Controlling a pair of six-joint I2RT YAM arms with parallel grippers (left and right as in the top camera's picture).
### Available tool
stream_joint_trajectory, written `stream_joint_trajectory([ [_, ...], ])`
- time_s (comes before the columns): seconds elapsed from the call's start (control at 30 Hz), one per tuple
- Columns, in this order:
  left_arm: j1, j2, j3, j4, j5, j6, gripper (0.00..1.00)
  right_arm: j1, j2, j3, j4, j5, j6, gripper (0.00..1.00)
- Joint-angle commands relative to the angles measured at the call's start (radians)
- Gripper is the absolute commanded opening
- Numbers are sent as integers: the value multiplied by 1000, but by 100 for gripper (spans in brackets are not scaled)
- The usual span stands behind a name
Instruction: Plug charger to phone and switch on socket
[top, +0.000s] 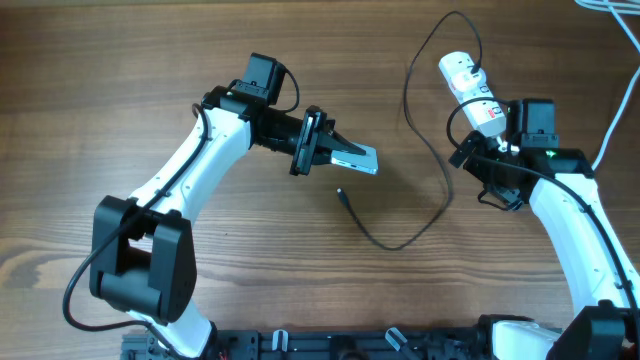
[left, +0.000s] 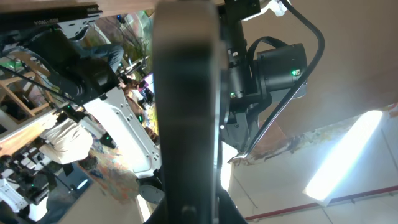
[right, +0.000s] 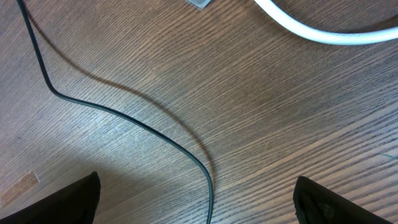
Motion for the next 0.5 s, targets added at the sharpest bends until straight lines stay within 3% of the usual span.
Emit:
stream_joint_trajectory([
  [0.0,5,6,0,0,56,-10,4,-2,10,8,3,21,8,100],
  [0.47,5,5,0,0,43,-10,4,-2,10,8,3,20,8,100],
])
